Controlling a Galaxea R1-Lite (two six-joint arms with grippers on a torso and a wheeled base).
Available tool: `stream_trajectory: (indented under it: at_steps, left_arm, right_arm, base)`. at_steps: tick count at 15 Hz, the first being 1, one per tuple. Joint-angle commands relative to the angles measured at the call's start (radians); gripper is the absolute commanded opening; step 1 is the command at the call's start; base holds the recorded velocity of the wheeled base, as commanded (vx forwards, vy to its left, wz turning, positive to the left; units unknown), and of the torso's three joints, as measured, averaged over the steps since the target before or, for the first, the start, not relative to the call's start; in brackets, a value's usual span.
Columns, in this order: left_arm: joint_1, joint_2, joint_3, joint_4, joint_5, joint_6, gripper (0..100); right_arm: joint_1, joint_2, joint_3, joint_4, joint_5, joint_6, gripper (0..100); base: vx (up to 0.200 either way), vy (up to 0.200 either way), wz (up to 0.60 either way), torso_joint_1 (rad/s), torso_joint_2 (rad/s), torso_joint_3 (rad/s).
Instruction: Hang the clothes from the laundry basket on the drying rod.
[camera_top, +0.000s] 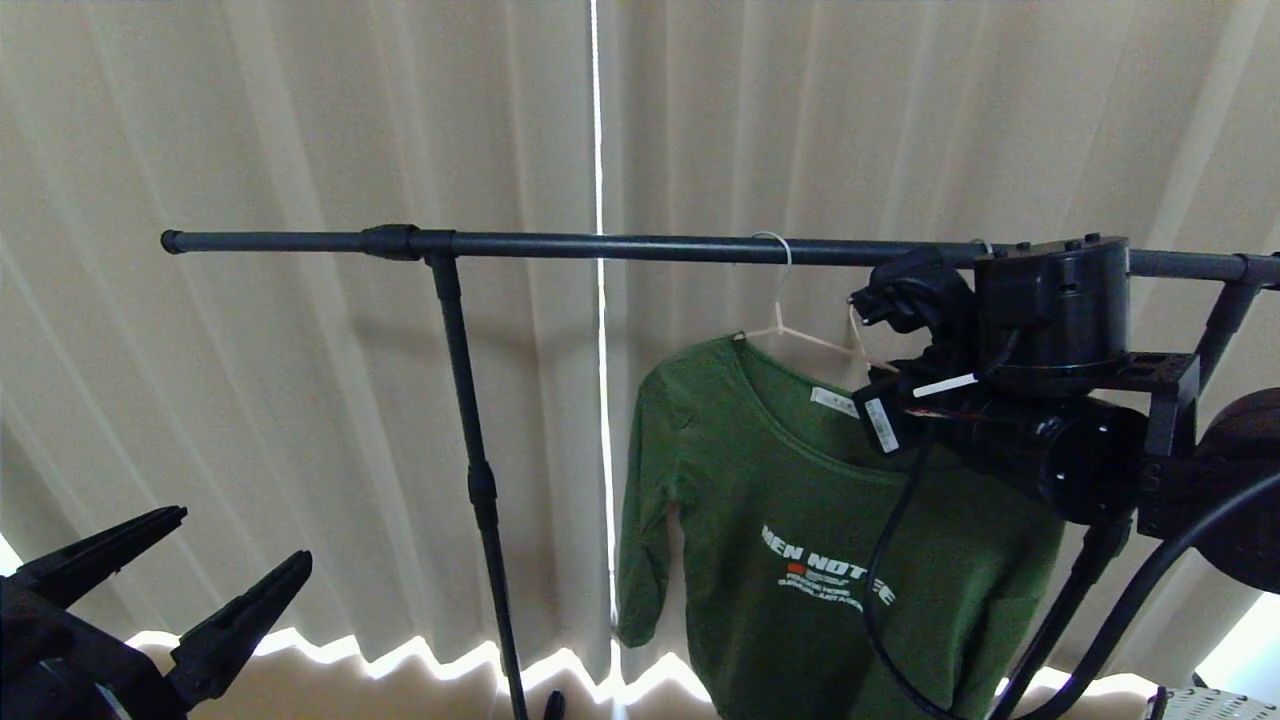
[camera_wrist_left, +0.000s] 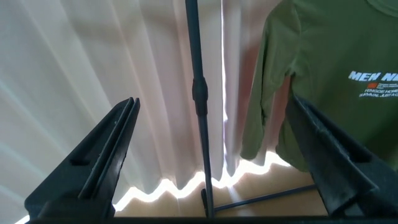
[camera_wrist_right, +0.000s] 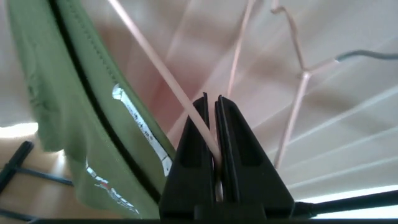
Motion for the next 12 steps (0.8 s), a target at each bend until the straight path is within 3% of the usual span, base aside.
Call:
stream_trajectory:
  at_steps: [1,5,7,12]
  left_arm:
    - [0.000,0.000,-0.002,0.000,0.000,0.000,100]
    - [0.002,0.001,-0.002,0.000,0.000,0.000,100]
    - [0.003,0.001,-0.002,0.000,0.000,0.000,100]
    - [0.003,0.001,-0.002,0.000,0.000,0.000,100]
  right_arm:
    - [0.004,-0.007,0.002,-0.001,0.005,0.001,100]
    - [0.024,-0.010,0.014,-0.013,0.026,0.009,100]
    - [0.048,-0.024,0.017,-0.014,0.114,0.030,100]
    - [0.047,-0.030,0.037,-0.096,0.203,0.053,100]
  base:
    - [0.000,0.000,0.00,0.000,0.00,0.000]
    - [0.000,0.000,0.00,0.000,0.00,0.000]
    - [0.000,0.000,0.00,0.000,0.00,0.000]
    - [0.000,0.000,0.00,0.000,0.00,0.000]
